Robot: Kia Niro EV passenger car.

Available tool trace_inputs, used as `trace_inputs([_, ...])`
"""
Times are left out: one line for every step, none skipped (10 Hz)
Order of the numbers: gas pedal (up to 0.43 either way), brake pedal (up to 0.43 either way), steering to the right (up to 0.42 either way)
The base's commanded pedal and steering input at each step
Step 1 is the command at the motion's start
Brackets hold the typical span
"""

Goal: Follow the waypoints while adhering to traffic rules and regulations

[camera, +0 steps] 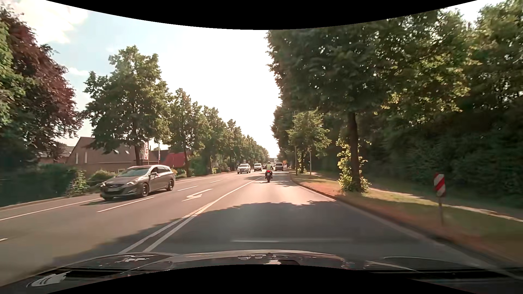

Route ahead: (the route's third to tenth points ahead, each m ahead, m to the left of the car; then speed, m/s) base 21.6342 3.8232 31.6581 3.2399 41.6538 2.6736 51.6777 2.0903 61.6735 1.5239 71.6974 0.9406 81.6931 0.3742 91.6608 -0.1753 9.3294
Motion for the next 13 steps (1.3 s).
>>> trace_inputs([0.197,0.0,0.002])
trace_inputs([0.197,0.0,0.002])
trace_inputs([0.197,0.0,0.003])
trace_inputs([0.197,0.0,0.003])
trace_inputs([0.197,0.0,0.003])
trace_inputs([0.197,0.0,0.005])
trace_inputs([0.197,0.0,0.006])
trace_inputs([0.197,0.0,0.006])
trace_inputs([0.197,0.0,0.006])
trace_inputs([0.197,0.0,0.006])
trace_inputs([0.197,0.0,0.006])
trace_inputs([0.197,0.0,0.006])
trace_inputs([0.197,0.0,0.006])
